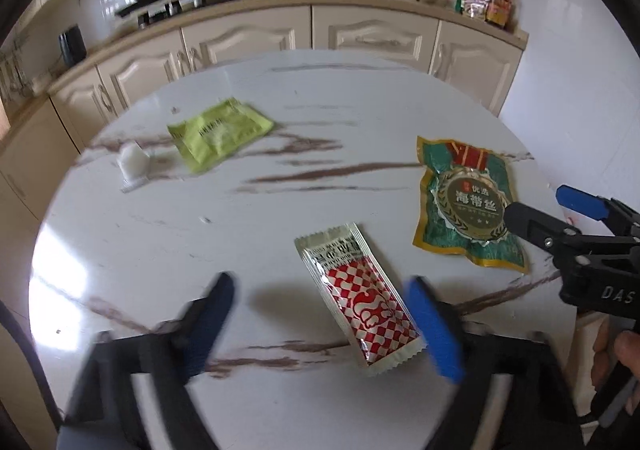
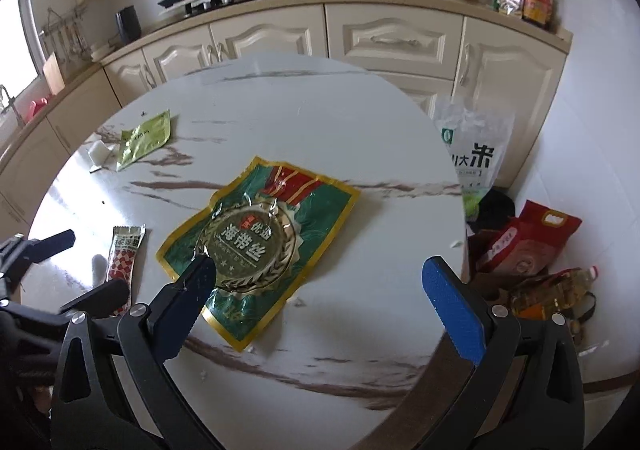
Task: Collect trash
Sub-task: 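Grasp the red-white checkered packet with the left tool and lift it, then grasp the green seaweed packet with the right tool while the left holds the checkered packet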
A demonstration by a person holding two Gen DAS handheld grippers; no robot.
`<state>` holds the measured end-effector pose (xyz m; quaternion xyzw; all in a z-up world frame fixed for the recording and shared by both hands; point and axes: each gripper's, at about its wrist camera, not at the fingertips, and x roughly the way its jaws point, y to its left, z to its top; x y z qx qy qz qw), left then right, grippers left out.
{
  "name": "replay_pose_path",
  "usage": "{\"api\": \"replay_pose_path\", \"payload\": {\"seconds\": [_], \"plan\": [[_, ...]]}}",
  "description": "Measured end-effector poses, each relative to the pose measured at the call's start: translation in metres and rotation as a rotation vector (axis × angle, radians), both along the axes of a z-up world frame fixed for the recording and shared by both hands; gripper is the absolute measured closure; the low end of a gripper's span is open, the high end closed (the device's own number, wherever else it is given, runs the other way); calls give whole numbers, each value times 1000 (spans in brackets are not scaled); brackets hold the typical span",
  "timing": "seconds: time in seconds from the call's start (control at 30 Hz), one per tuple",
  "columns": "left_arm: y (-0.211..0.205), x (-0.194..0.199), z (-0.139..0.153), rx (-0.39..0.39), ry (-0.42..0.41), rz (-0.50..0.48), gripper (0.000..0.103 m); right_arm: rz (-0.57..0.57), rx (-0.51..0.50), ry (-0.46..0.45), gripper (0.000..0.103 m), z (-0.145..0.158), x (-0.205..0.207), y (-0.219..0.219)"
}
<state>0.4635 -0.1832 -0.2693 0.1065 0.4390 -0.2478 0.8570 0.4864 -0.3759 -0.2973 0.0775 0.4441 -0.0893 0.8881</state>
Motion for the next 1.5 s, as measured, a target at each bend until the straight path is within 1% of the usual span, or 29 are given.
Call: {"api": "replay_pose_path", "payload": {"seconds": [0.1,0.13,0.17,0.2,0.23,0.3,0.37,0.47,0.53,0.67,0.73,0.87,0.93,1.07,1.1,1.13,1.17,1.2,1.27,1.3,1.33,1.37,1.47,1.5], "plan": [[-1,0,-3,-5,-33,-22,39,14,11,-5,0,1,1,-2],[1,-1,-5,-18,-42,-27,48,22,11,-2,0,0,3,-1],[4,-4,-5,-24,-50,-23,62,32,11,0,0,-1,4,0],[6,-4,-5,-32,-57,-21,68,38,13,1,0,-2,6,1],[9,-3,-6,-45,-53,-17,76,45,16,7,0,-4,8,2],[15,-3,-6,-59,-47,-20,86,56,18,18,0,-8,12,7],[19,-4,-5,-75,-37,-13,88,64,24,25,0,-11,15,10],[25,-6,-3,-83,-34,-4,89,65,7,18,0,-10,18,15],[30,-9,-1,-90,-35,-9,90,85,-3,8,0,-8,21,20],[35,-13,5,-99,-31,-19,90,137,-14,19,0,-12,29,27],[37,-15,6,-109,-27,-24,90,147,-12,40,5,-15,32,27],[42,-15,7,-124,-14,-21,91,165,-43,47,6,-17,32,31],[43,-15,7,-134,-6,-20,90,177,-77,52,6,-20,31,36],[44,-16,5,-151,5,-22,90,186,-86,41,6,-20,30,40],[44,-16,5,-155,6,-25,90,187,-85,42,8,-20,30,41],[43,-17,4,-156,7,-26,90,193,-83,40,10,-19,30,41],[42,-18,4,-157,8,-27,90,200,-84,34,15,-19,30,42],[42,-19,4,-159,9,-29,90,204,-83,28,28,-19,29,43],[41,-20,3,-163,13,-30,90,215,-80,17,46,-16,27,46],[42,-20,2,-167,16,-31,90,221,-78,18,51,-15,28,49],[42,-20,2,-170,19,-32,90,223,-80,19,52,-15,28,50],[42,-20,2,-173,21,-33,90,224,-75,19,60,-15,29,51],[42,-20,2,-177,23,-32,90,221,-49,12,64,-14,29,51],[43,-20,1,-178,26,-31,90,212,-23,7,65,-13,29,49]]}}
